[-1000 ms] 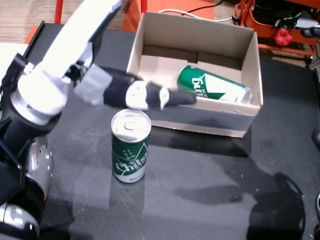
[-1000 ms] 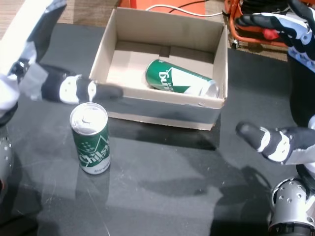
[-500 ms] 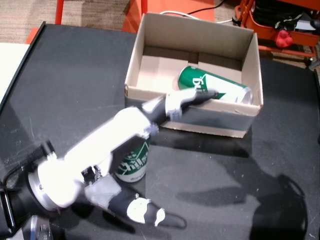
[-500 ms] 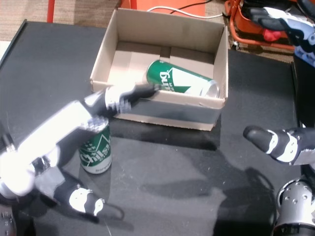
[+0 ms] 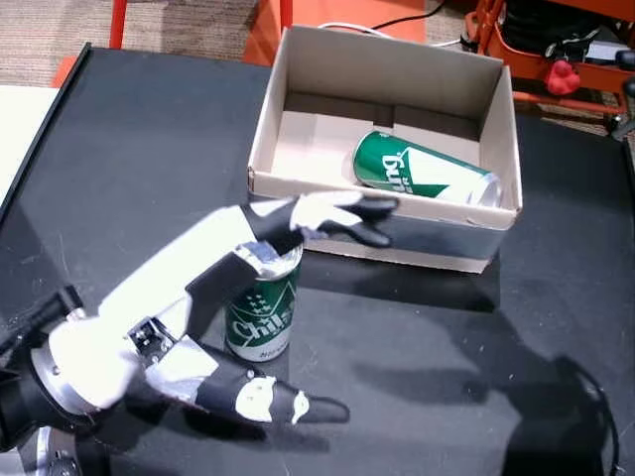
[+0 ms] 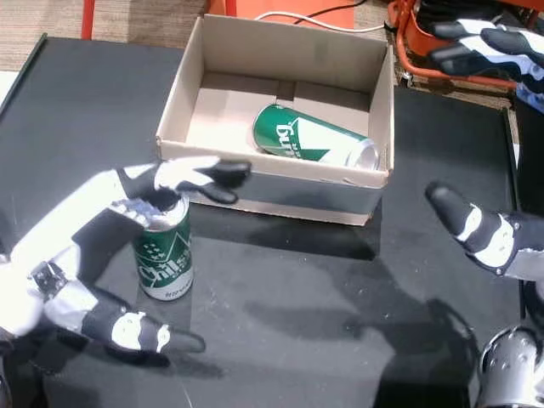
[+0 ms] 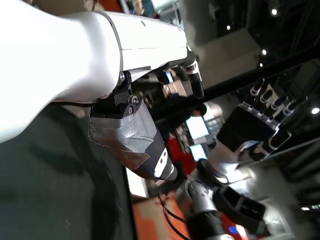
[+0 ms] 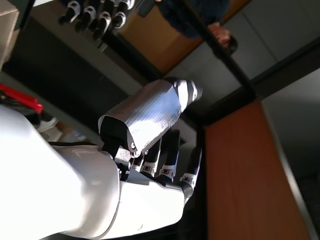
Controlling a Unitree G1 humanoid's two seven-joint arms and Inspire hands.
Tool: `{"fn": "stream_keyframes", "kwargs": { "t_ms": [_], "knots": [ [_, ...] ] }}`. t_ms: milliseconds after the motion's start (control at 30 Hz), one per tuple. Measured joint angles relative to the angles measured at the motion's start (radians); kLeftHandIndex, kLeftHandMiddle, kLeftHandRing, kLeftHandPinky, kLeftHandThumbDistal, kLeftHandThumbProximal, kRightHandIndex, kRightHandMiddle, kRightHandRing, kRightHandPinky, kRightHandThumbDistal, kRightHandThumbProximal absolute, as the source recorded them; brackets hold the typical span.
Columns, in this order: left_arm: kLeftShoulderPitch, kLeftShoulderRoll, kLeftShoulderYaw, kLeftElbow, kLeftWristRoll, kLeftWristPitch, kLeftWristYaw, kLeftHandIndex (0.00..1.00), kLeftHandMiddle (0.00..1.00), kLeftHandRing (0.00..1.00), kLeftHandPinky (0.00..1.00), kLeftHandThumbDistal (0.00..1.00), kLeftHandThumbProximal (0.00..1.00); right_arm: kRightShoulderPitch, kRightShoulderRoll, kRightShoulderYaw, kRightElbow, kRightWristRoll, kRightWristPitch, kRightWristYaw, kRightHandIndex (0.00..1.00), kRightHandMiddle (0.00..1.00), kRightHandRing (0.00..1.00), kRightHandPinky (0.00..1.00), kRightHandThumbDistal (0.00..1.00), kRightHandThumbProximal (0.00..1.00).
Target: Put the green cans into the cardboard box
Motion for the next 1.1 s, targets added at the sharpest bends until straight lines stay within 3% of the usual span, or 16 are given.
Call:
{"fn": "stream_keyframes", "kwargs": {
  "t_ms": [133, 267, 467, 567, 633, 800, 900, 933, 1000, 1100],
  "knots": [
    [-0.013, 0.006, 0.015, -0.001, 0.017, -0.023, 0.044, 0.77, 0.83, 0.89, 0.74, 1.0, 0.0, -0.019, -0.021, 0.018, 0.043, 0.007, -0.026, 0.022, 0.64, 0.51, 0.56, 0.75, 1.0, 0.8],
    [-0.024, 0.022, 0.016, -0.02, 0.017, -0.022, 0.06, 0.84, 0.85, 0.88, 0.77, 1.0, 0.0, -0.061, -0.037, 0.021, 0.092, 0.04, -0.037, 0.087, 0.63, 0.51, 0.56, 0.75, 1.0, 0.81],
    [-0.073, 0.038, 0.026, -0.045, 0.012, -0.023, 0.076, 0.78, 0.83, 0.86, 0.76, 1.0, 0.0, -0.052, -0.029, 0.03, 0.085, 0.035, -0.04, 0.044, 0.63, 0.52, 0.56, 0.76, 1.0, 0.82],
    [-0.096, 0.04, 0.026, -0.054, 0.012, -0.022, 0.086, 0.82, 0.84, 0.86, 0.79, 1.0, 0.0, -0.045, -0.027, 0.031, 0.082, 0.036, -0.042, 0.032, 0.64, 0.53, 0.57, 0.79, 1.0, 0.79],
    [-0.11, 0.04, 0.026, -0.053, 0.012, -0.021, 0.093, 0.86, 0.87, 0.89, 0.85, 1.0, 0.0, -0.045, -0.027, 0.033, 0.081, 0.036, -0.04, 0.033, 0.64, 0.53, 0.56, 0.78, 1.0, 0.7],
    [-0.113, 0.039, 0.023, -0.034, 0.012, 0.024, 0.094, 0.86, 0.87, 0.89, 0.92, 0.98, 0.0, -0.02, -0.027, 0.053, 0.041, 0.03, -0.019, 0.0, 0.68, 0.53, 0.57, 0.78, 1.0, 0.67],
    [-0.119, 0.028, 0.024, 0.02, 0.004, 0.039, 0.082, 0.84, 0.85, 0.88, 0.95, 0.96, 0.0, -0.017, -0.028, 0.058, 0.039, 0.031, -0.007, 0.003, 0.66, 0.5, 0.54, 0.75, 1.0, 0.75],
    [-0.126, 0.023, 0.026, 0.05, 0.002, 0.04, 0.078, 0.83, 0.84, 0.88, 0.96, 0.96, 0.0, -0.014, -0.029, 0.057, 0.034, 0.026, -0.008, -0.006, 0.66, 0.49, 0.54, 0.75, 1.0, 0.7],
    [-0.146, 0.012, 0.035, 0.13, 0.002, 0.04, 0.074, 0.8, 0.83, 0.88, 0.98, 0.94, 0.0, -0.009, -0.029, 0.06, 0.014, 0.015, -0.003, -0.028, 0.67, 0.5, 0.54, 0.75, 1.0, 0.65],
    [-0.18, 0.001, 0.048, 0.261, 0.016, 0.03, 0.068, 0.82, 0.84, 0.88, 0.98, 0.93, 0.0, 0.002, -0.031, 0.062, -0.005, 0.006, 0.007, -0.05, 0.64, 0.48, 0.53, 0.74, 1.0, 0.72]
  ]
}}
